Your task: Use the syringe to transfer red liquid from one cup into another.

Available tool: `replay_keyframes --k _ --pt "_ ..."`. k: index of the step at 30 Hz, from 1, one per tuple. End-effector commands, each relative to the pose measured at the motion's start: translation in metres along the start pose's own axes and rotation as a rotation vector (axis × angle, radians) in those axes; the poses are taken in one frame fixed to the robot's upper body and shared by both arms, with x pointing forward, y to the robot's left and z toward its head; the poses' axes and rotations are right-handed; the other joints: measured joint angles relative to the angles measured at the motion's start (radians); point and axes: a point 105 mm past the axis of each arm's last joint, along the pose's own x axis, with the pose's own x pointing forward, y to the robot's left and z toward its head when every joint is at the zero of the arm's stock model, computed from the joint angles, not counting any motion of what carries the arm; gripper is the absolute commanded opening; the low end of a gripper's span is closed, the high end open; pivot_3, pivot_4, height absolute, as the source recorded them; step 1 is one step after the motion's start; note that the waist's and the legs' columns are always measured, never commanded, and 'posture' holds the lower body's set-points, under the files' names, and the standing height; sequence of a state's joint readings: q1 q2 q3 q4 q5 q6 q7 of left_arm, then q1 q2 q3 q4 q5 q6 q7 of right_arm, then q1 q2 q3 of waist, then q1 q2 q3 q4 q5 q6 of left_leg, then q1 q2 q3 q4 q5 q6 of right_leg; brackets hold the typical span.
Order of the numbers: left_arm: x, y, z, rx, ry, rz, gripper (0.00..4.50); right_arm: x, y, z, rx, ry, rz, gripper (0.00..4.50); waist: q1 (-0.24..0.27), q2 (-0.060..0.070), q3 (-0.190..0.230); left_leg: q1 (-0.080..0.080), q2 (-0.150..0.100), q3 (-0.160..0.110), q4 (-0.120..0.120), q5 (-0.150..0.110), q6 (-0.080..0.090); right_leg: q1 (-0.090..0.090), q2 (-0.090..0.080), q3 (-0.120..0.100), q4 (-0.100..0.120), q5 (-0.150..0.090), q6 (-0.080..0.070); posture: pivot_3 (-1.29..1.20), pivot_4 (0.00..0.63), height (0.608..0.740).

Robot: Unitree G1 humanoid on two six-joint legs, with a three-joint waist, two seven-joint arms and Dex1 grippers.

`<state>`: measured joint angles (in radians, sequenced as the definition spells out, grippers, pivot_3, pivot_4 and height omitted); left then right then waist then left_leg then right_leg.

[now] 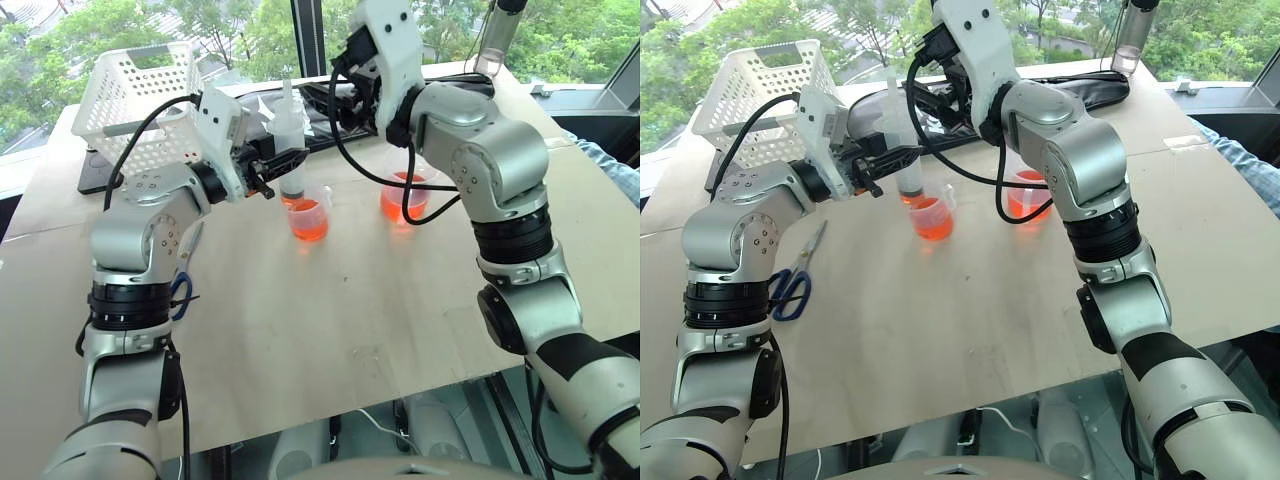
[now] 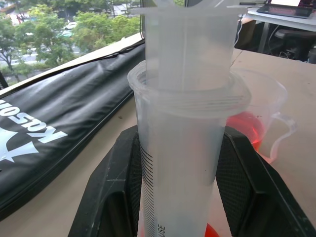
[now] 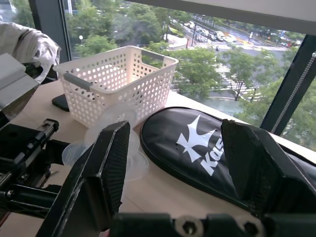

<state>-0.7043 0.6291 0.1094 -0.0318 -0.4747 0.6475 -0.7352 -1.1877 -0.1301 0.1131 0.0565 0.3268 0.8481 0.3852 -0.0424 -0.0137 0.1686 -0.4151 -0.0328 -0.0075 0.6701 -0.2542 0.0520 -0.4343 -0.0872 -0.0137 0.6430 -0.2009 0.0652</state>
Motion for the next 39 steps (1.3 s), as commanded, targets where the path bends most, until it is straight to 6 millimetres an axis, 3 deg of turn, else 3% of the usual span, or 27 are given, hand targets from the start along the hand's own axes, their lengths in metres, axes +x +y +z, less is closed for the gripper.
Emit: replay_keyframes --k 1,12,15,18,23,34,36,39 --pt "-0.002 -0.005 0.015 0.056 -0.055 -0.014 1.51 -0.003 0.01 0.019 0.06 -0.068 0.053 3.19 0.0 0.0 0.0 0.0 0.0 0.0 0.0 0.0 0.0 0.0 0.0 0.0 0.0 0.0 0.0 0.0 0.15 0.724" --pt "0.002 -0.011 0.016 0.066 -0.068 -0.035 1.51 -0.001 0.021 0.017 0.211 -0.061 0.118 3.19 0.002 0.0 0.0 0.0 0.0 0.0 0.0 0.0 0.0 0.0 0.0 0.0 0.0 0.0 0.0 0.0 0.15 0.724" --pt "0.002 -0.012 0.017 0.066 -0.071 -0.04 1.51 0.0 0.021 0.015 0.246 -0.059 0.13 2.39 0.002 0.0 0.0 0.0 0.0 0.0 0.0 0.0 0.0 0.0 0.0 0.0 0.0 0.0 0.0 0.0 0.15 0.724" --pt "0.002 -0.014 0.017 0.065 -0.075 -0.046 1.51 -0.001 0.026 0.015 0.276 -0.062 0.169 0.93 0.001 0.0 0.0 0.0 0.0 0.0 0.0 0.0 0.0 0.0 0.0 0.0 0.0 0.0 0.0 0.0 0.15 0.724" --pt "0.003 -0.016 0.017 0.065 -0.079 -0.062 1.51 -0.003 0.033 0.015 0.281 -0.057 0.228 0.93 0.001 0.0 0.0 0.0 0.0 0.0 0.0 0.0 0.0 0.0 0.0 0.0 0.0 0.0 0.0 0.0 0.15 0.724" --pt "0.003 -0.021 0.017 0.076 -0.089 -0.095 1.51 -0.003 0.027 0.007 0.307 -0.037 0.249 0.93 0.001 0.0 0.0 0.0 0.0 0.0 0.0 0.0 0.0 0.0 0.0 0.0 0.0 0.0 0.0 0.0 0.15 0.724" --pt "0.002 -0.021 0.016 0.077 -0.089 -0.096 1.51 -0.003 0.026 0.007 0.313 -0.035 0.256 0.05 0.001 0.0 0.0 0.0 0.0 0.0 0.0 0.0 0.0 0.0 0.0 0.0 0.0 0.0 0.0 0.0 0.15 0.724" --pt "0.002 -0.019 0.016 0.077 -0.09 -0.096 1.51 -0.003 0.025 0.006 0.314 -0.033 0.262 0.01 0.002 0.0 0.0 0.0 0.0 0.0 0.0 0.0 0.0 0.0 0.0 0.0 0.0 0.0 0.0 0.0 0.15 0.724"
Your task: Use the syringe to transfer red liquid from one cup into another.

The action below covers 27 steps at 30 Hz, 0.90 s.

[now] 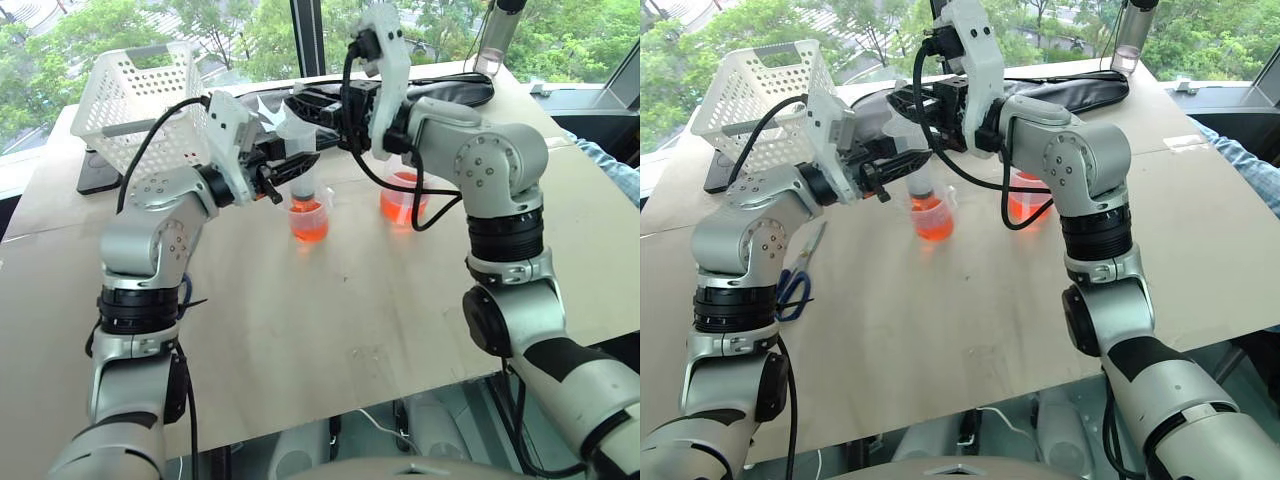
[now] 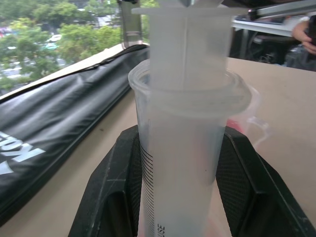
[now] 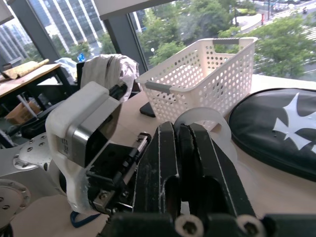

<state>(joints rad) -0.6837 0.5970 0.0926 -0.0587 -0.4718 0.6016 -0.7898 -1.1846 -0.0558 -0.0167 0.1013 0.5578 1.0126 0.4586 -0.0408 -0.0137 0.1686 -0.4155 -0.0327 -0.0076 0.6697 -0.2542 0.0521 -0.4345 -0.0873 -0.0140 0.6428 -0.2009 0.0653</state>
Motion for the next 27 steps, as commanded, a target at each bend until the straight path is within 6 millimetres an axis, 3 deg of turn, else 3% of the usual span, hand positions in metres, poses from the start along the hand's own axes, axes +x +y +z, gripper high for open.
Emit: replay_keyframes --k 1,14,27 --pt "-0.003 -0.002 0.017 0.06 -0.054 -0.008 1.51 -0.002 0.003 0.012 -0.023 -0.041 0.025 0.01 0.0 0.0 0.0 0.0 0.0 0.0 0.0 0.0 0.0 0.0 0.0 0.0 0.0 0.0 0.0 0.0 0.15 0.724" --pt "-0.002 0.004 0.023 0.046 -0.096 0.016 1.51 0.005 0.001 -0.003 -0.062 0.012 0.03 0.01 0.0 0.0 0.0 0.0 0.0 0.0 0.0 0.0 0.0 0.0 0.0 0.0 0.0 0.0 0.0 0.0 0.15 0.724" --pt "-0.007 0.014 0.041 0.007 -0.167 0.067 1.51 0.013 0.002 -0.05 -0.036 0.122 0.032 0.01 0.0 0.0 0.0 0.0 0.0 0.0 0.0 0.0 0.0 0.0 0.0 0.0 0.0 0.0 0.0 0.0 0.15 0.724"
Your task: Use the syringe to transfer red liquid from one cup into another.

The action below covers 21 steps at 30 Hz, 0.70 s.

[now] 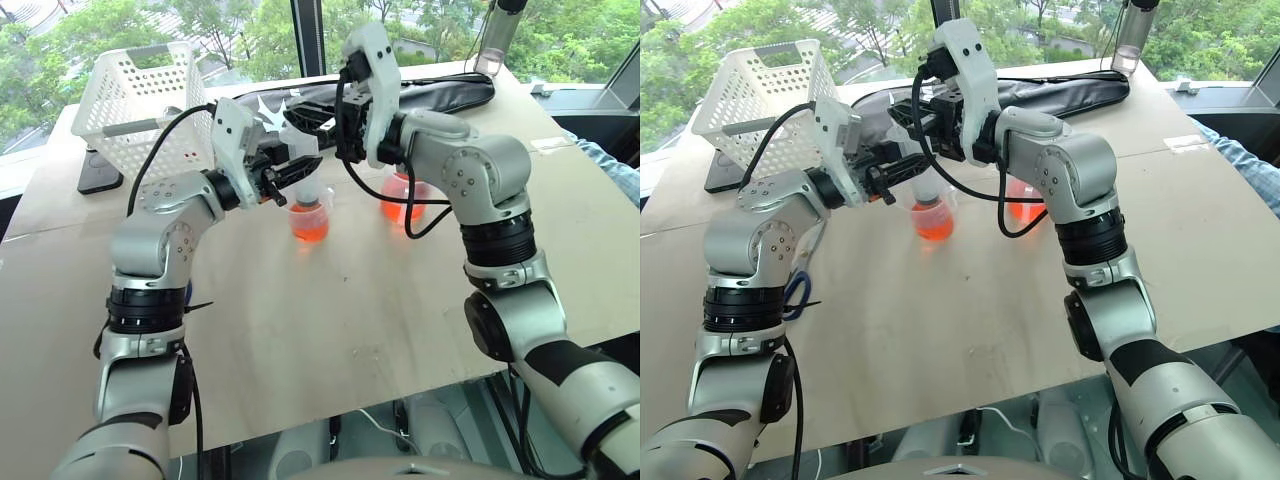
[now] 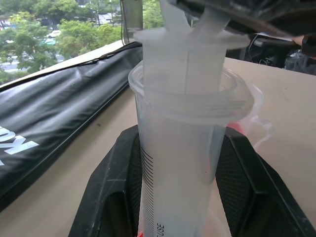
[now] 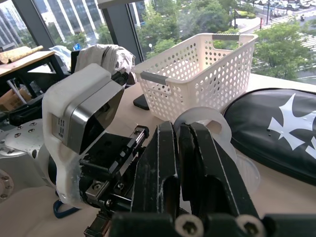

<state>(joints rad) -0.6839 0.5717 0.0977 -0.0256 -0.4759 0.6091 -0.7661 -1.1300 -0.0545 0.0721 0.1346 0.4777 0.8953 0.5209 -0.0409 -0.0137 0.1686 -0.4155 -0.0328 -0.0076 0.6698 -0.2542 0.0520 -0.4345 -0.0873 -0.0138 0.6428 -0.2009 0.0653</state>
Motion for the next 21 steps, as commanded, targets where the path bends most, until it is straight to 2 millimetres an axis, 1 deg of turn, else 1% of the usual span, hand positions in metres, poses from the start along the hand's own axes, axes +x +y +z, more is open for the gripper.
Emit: replay_keyframes --k 1,6,14,16,21 --pt "-0.011 0.009 0.051 0.056 -0.174 0.043 1.51 0.006 0.007 -0.03 0.031 0.097 0.029 0.01 0.0 0.0 0.0 0.0 0.0 0.0 0.0 0.0 0.0 0.0 0.0 0.0 0.0 0.0 0.0 0.0 0.15 0.724" --pt "-0.014 0.013 0.058 0.051 -0.192 0.057 1.51 0.006 0.008 -0.04 0.047 0.118 0.031 0.01 0.0 0.0 0.0 0.0 0.0 0.0 0.0 0.0 0.0 0.0 0.0 0.0 0.0 0.0 0.0 0.0 0.15 0.724" --pt "-0.015 0.016 0.061 0.056 -0.194 0.06 1.51 0.007 0.008 -0.048 0.053 0.13 0.027 0.01 0.0 0.0 0.0 0.0 0.0 0.0 0.0 0.0 0.0 0.0 0.0 0.0 0.0 0.0 0.0 0.0 0.15 0.724" --pt "-0.015 0.016 0.059 0.056 -0.189 0.059 1.51 0.006 0.007 -0.044 0.048 0.11 0.025 0.01 0.0 0.0 0.0 0.0 0.0 0.0 0.0 0.0 0.0 0.0 0.0 0.0 0.0 0.0 0.0 0.0 0.15 0.724" --pt "-0.017 0.017 0.055 0.051 -0.181 0.06 1.51 -0.002 0.009 -0.013 -0.021 0.019 0.06 0.01 0.0 0.0 0.0 0.0 0.0 0.0 0.0 0.0 0.0 0.0 0.0 0.0 0.0 0.0 0.0 0.0 0.15 0.724"
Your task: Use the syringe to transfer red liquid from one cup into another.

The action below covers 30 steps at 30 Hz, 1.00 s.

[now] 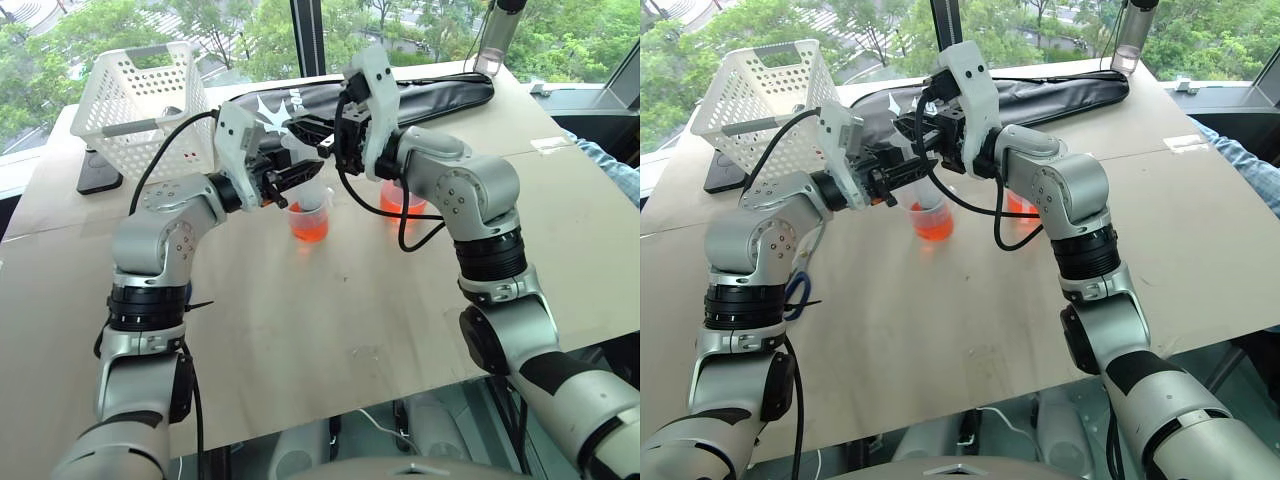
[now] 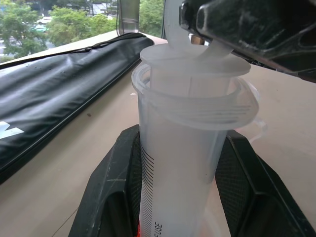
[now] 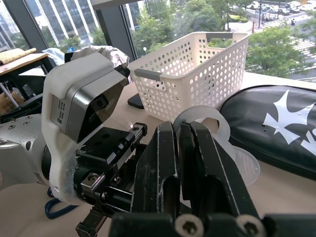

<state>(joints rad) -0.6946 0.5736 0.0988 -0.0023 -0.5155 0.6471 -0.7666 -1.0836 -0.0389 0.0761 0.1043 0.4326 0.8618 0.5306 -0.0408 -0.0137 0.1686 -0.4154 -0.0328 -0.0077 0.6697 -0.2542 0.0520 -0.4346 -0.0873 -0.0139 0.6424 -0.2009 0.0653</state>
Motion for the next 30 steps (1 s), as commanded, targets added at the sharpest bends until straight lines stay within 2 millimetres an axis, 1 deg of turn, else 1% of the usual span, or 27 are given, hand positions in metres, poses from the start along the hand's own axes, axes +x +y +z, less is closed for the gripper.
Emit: replay_keyframes --k 1,3,5,6,7,8,9,10,11,14,17,20,24,29,30 --pt "-0.019 0.013 0.059 0.111 -0.189 0.071 1.51 -0.002 0.009 0.001 0.001 0.014 0.08 0.32 0.0 0.0 0.0 0.0 0.0 0.0 0.0 0.0 0.0 0.0 0.0 0.0 0.0 0.0 0.0 0.0 0.15 0.724" --pt "-0.02 0.015 0.059 0.1 -0.191 0.074 1.51 -0.008 0.009 0.013 0.0 -0.017 0.091 0.96 -0.001 0.0 0.0 0.0 0.0 0.0 0.0 0.0 0.0 0.0 0.0 0.0 0.0 0.0 0.0 0.0 0.15 0.724" --pt "-0.021 0.017 0.06 0.083 -0.195 0.08 1.51 -0.012 0.009 0.02 -0.014 -0.029 0.101 1.96 -0.001 0.0 0.0 0.0 0.0 0.0 0.0 0.0 0.0 0.0 0.0 0.0 0.0 0.0 0.0 0.0 0.15 0.724" --pt "-0.023 0.02 0.061 0.063 -0.203 0.09 1.51 -0.016 0.009 0.026 -0.025 -0.041 0.104 2.33 0.0 0.0 0.0 0.0 0.0 0.0 0.0 0.0 0.0 0.0 0.0 0.0 0.0 0.0 0.0 0.0 0.15 0.724" --pt "-0.025 0.023 0.063 0.038 -0.212 0.1 1.51 -0.021 0.009 0.032 -0.033 -0.058 0.104 2.88 0.001 0.0 0.0 0.0 0.0 0.0 0.0 0.0 0.0 0.0 0.0 0.0 0.0 0.0 0.0 0.0 0.15 0.724" --pt "-0.027 0.027 0.064 0.018 -0.218 0.108 1.51 -0.025 0.009 0.037 -0.039 -0.075 0.103 3.3 0.002 0.0 0.0 0.0 0.0 0.0 0.0 0.0 0.0 0.0 0.0 0.0 0.0 0.0 0.0 0.0 0.15 0.724" --pt "-0.028 0.029 0.066 -0.003 -0.222 0.112 1.51 -0.028 0.009 0.042 -0.039 -0.093 0.099 3.84 0.002 0.0 0.0 0.0 0.0 0.0 0.0 0.0 0.0 0.0 0.0 0.0 0.0 0.0 0.0 0.0 0.15 0.724" --pt "-0.03 0.031 0.067 -0.021 -0.225 0.113 1.51 -0.031 0.009 0.045 -0.039 -0.105 0.095 4.26 0.002 0.0 0.0 0.0 0.0 0.0 0.0 0.0 0.0 0.0 0.0 0.0 0.0 0.0 0.0 0.0 0.15 0.724" --pt "-0.031 0.033 0.067 -0.049 -0.228 0.113 1.51 -0.034 0.009 0.047 -0.048 -0.116 0.09 4.44 0.002 0.0 0.0 0.0 0.0 0.0 0.0 0.0 0.0 0.0 -0.001 0.0 0.0 0.0 0.0 0.0 0.15 0.724" --pt "-0.032 0.036 0.065 -0.108 -0.226 0.108 1.51 -0.042 0.01 0.046 -0.072 -0.137 0.079 4.44 0.002 0.0 0.0 0.0 0.0 0.0 0.0 0.0 0.0 0.0 0.0 0.0 0.0 0.0 0.0 0.0 0.15 0.724" --pt "-0.032 0.037 0.058 -0.161 -0.214 0.099 1.51 -0.05 0.013 0.038 -0.1 -0.138 0.072 4.44 0.002 0.0 0.0 0.0 0.0 0.0 0.0 0.0 0.0 0.0 0.0 0.0 0.0 0.0 0.0 0.0 0.15 0.724" --pt "-0.029 0.035 0.051 -0.2 -0.206 0.088 1.51 -0.054 0.013 0.033 -0.106 -0.145 0.054 4.44 0.002 0.0 0.0 0.0 0.0 0.0 0.0 0.0 0.0 0.0 0.0 0.0 0.0 0.0 0.0 0.0 0.15 0.724" --pt "-0.027 0.036 0.043 -0.178 -0.161 0.097 1.51 -0.058 0.009 0.027 -0.127 -0.13 0.014 4.44 0.0 0.0 0.0 0.0 0.0 0.0 0.0 0.0 0.0 0.0 0.0 0.0 0.0 0.0 0.0 0.0 0.15 0.724" --pt "-0.025 0.036 0.044 -0.286 -0.181 0.082 1.51 -0.061 0.006 0.015 -0.147 -0.093 -0.013 4.44 0.002 0.0 0.0 0.0 0.0 0.0 0.0 0.0 0.0 0.0 0.0 0.0 0.0 0.0 0.0 0.0 0.15 0.724" --pt "-0.025 0.036 0.04 -0.242 -0.149 0.101 1.51 -0.061 0.006 0.013 -0.149 -0.088 -0.015 4.44 0.002 0.0 0.0 0.0 0.0 0.0 0.0 0.0 0.0 0.0 0.0 0.0 0.0 0.0 0.0 0.0 0.15 0.724"
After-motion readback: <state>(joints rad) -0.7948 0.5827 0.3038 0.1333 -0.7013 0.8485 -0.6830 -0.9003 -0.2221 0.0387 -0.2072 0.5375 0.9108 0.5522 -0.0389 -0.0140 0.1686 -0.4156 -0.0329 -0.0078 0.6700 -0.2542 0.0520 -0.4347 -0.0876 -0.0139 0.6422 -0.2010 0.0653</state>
